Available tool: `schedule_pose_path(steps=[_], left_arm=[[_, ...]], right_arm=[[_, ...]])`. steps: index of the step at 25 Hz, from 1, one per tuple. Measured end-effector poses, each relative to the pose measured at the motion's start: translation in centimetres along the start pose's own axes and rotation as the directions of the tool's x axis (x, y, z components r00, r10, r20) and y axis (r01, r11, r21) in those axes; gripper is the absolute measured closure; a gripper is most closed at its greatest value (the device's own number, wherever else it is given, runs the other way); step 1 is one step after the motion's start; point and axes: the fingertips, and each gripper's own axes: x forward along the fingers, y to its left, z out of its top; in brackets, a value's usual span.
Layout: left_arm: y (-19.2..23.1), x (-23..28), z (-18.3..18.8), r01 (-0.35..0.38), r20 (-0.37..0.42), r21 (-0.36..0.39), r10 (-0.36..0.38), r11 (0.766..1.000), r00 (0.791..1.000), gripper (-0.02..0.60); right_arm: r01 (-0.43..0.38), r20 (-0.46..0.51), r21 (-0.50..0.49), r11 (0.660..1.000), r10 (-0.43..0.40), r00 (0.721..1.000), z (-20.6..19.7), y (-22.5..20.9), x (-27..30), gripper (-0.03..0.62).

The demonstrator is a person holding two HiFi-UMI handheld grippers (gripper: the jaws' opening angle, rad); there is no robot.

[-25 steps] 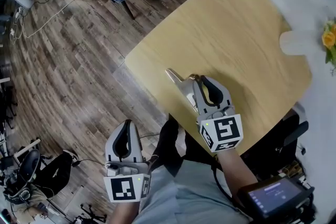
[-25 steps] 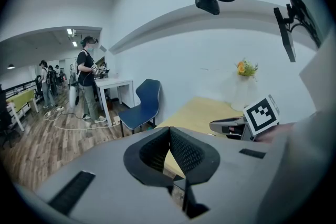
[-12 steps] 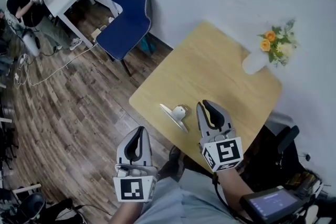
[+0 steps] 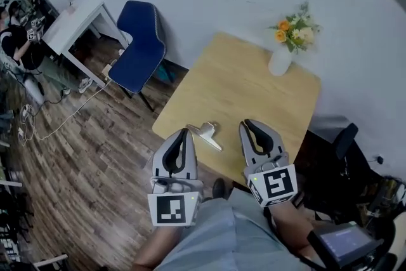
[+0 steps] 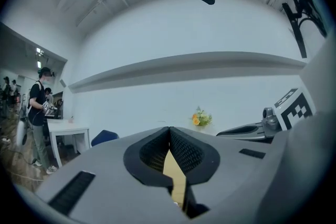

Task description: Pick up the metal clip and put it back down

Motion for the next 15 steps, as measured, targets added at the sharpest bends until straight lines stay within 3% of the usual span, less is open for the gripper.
schedule_pose_path(steps=[6,15], left_arm=[[-1.5,0.3,0.7,0.053,0.026,0.028,-0.054,0.998,0.998,0.563],[-3.3,0.8,1.1,0.106,0.053,0.063,-0.109,0.992,0.993,0.563]], right_arm=[[0.063,0.030,0.001,0.998,-0.063,0.998,0.4,-0.8,-1.9,0.543],[0.096,0.049,-0.020,0.995,-0.095,0.994,0.6,-1.2,-3.3,0.543]])
